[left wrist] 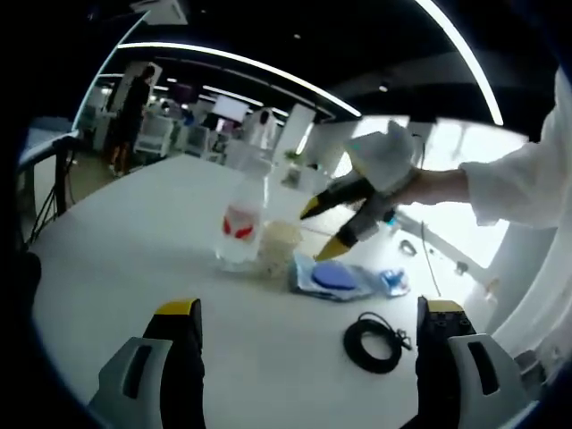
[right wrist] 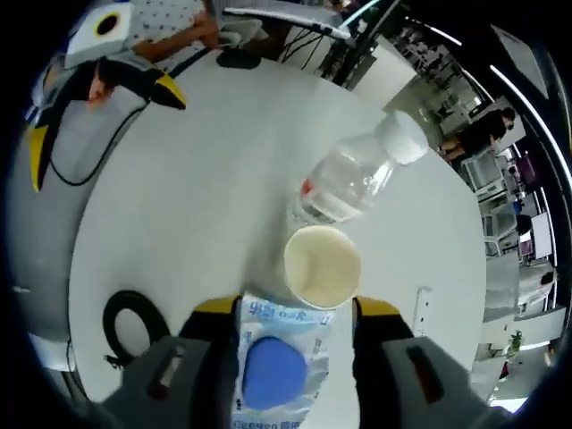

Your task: Arrange the tabletop items into an orderly group along one side of the table until the central work area is clear of visible clutter.

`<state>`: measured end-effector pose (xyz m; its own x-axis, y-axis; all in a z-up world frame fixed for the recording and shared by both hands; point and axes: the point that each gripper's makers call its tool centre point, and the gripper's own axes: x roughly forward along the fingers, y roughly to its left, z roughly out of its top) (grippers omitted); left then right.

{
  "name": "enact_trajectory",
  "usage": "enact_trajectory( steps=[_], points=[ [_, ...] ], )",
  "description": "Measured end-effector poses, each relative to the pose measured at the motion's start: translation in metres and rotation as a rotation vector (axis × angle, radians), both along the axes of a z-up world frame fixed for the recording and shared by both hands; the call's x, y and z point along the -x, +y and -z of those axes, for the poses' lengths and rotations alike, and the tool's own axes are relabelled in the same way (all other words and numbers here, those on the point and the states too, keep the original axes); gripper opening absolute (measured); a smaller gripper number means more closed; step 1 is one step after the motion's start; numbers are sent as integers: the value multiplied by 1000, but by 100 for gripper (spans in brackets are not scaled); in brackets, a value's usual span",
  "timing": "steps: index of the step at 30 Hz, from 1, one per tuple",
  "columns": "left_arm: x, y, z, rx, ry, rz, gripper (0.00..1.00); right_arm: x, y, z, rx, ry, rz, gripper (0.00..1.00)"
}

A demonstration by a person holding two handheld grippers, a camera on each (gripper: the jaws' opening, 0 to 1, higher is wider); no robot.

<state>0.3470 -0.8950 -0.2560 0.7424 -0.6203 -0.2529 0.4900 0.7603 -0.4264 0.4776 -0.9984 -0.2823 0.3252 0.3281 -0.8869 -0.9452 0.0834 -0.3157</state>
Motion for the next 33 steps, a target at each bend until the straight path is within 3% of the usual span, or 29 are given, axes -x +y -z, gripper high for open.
enact_trajectory(
  steps=[16, 22, 33],
  points=[
    [5, -11, 9, -27, 25, 34, 96, 7, -38, -4, -82, 4, 141, 56],
    [5, -12, 11, -32, 30, 34, 96, 11, -51, -9, -145, 25, 222, 56],
    [7, -18, 16, -60, 43, 53, 96, 25, -72, -12, -183, 21, 277, 55]
  ],
)
